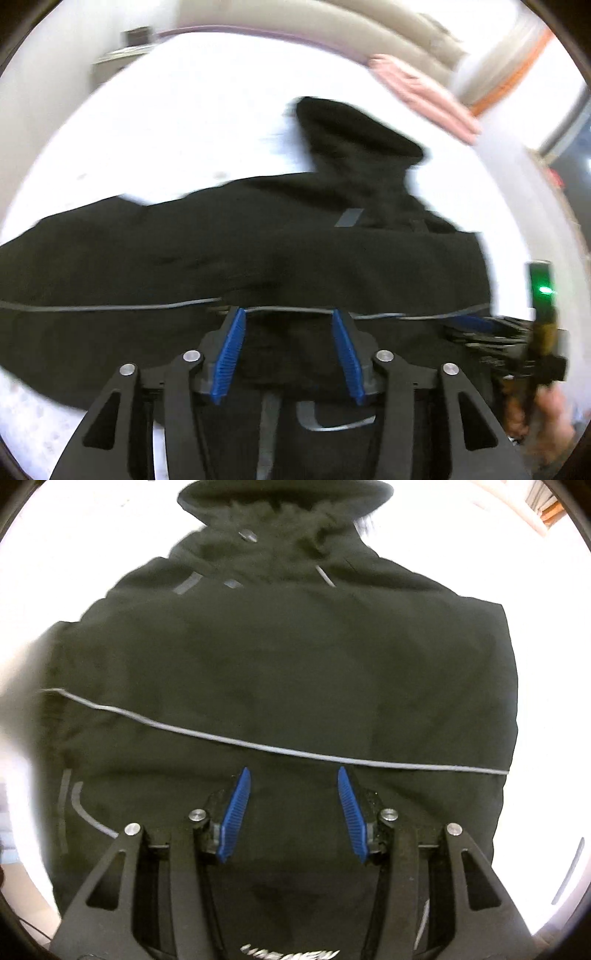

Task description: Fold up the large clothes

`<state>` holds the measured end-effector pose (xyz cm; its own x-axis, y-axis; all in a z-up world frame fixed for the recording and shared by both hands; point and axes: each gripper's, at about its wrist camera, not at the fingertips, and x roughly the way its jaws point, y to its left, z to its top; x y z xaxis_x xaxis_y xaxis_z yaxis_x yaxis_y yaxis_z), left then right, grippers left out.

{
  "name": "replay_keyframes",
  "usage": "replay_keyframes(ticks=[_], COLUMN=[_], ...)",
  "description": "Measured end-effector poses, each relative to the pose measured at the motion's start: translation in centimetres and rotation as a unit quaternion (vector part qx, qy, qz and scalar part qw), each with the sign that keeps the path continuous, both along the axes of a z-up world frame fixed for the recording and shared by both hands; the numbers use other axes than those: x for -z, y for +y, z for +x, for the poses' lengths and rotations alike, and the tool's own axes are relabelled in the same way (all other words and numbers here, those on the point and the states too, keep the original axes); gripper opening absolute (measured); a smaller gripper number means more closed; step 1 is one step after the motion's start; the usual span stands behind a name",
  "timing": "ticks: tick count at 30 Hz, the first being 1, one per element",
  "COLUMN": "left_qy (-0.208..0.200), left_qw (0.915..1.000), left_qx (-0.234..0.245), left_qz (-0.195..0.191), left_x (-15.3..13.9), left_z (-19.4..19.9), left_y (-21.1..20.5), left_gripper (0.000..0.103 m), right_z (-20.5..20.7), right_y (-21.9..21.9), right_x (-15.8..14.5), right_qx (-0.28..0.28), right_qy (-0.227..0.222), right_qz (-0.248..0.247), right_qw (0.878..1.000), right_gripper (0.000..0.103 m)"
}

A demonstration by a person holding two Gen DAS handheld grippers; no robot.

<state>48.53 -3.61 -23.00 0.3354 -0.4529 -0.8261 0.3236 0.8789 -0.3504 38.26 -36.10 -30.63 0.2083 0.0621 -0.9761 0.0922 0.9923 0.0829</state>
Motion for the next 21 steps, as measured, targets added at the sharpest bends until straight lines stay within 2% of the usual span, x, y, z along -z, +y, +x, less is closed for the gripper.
replay_keyframes(ticks=[2,3,7,8,12,15,18,21], left_qy=[0.021,0.027,0.082,0.088,0.079,0.074,0.059,0.047], left_qw=[0.9992,0.9989,0.9954,0.9949,0.9964,0.9973,0.9964,0.9882], left_qx=[0.026,0.033,0.038,0.033,0.021,-0.007,-0.061,-0.142], left_qz=[-0.022,-0.021,0.032,0.036,0.022,0.000,0.001,0.031], left_x=[1.3,2.0,8.2,8.8,7.0,5.3,3.2,2.1], left_z=[0.2,0.1,1.7,2.2,1.8,1.0,-0.4,-1.3], left_y=[-2.1,-2.8,-6.2,-6.7,-5.7,-2.8,2.3,9.0], left_gripper=[0.051,0.051,0.050,0.048,0.049,0.049,0.051,0.051], right_z=[-0.2,-0.2,0.1,0.3,1.1,1.7,2.3,2.5], right_y=[0.6,0.8,1.5,1.6,1.2,1.4,1.4,2.2], right_x=[-0.2,-0.1,3.3,3.9,3.9,4.0,4.2,4.0], right_qx=[0.005,0.006,0.003,0.000,0.010,0.000,0.001,0.001], right_qy=[-0.005,-0.004,0.042,0.043,0.060,0.066,0.068,0.068], right_qz=[0.007,0.008,0.012,0.009,0.019,0.008,0.004,0.000], right_qw=[1.000,1.000,0.999,0.999,0.998,0.998,0.998,0.998], right_gripper=[0.047,0.047,0.048,0.049,0.051,0.052,0.054,0.056])
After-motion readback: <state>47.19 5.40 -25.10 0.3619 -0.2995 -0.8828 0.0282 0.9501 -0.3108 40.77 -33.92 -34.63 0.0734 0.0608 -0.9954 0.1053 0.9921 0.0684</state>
